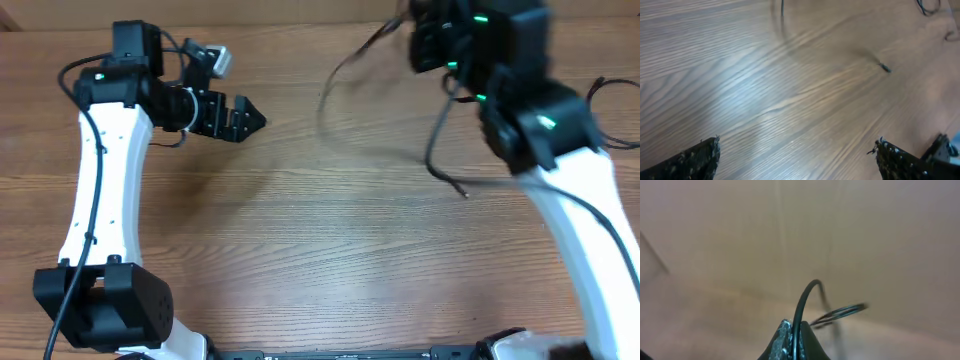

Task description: Untangle cables

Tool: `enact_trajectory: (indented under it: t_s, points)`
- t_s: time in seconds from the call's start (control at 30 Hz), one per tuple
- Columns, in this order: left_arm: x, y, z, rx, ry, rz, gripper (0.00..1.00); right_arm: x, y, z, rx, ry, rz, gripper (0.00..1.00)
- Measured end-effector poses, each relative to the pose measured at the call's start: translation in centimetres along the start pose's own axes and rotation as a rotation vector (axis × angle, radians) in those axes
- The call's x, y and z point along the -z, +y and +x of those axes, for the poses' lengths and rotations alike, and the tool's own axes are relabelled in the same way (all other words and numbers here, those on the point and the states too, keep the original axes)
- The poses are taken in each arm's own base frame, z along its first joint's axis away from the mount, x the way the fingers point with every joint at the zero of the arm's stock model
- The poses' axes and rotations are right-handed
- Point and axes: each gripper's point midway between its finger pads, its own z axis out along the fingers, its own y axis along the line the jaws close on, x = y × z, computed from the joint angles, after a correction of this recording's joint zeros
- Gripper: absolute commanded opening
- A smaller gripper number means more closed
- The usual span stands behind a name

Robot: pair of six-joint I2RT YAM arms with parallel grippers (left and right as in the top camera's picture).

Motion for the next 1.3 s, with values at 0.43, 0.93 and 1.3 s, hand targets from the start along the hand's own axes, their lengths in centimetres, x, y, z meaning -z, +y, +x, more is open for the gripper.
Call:
enact_trajectory:
  t_s: [0.43,0.93,1.3]
  points:
    - [-9.4,-13.5,-2.1,-0.542,-0.061,0.447,1.0,4.7,-0.9,0.4,0.021,0.049,0.051,0.04]
    - [-10.7,-19.3,-2.8,-0.773,-0.211,0.712,1.0,4.6,-0.2,1.5,0.024,0.095,0.011,0.04]
    - [-16.5,-18.6,0.2,-0.666,-0.126,0.891,1.0,4.9,1.6,1.8,0.021,0.108,-0.095,0.04]
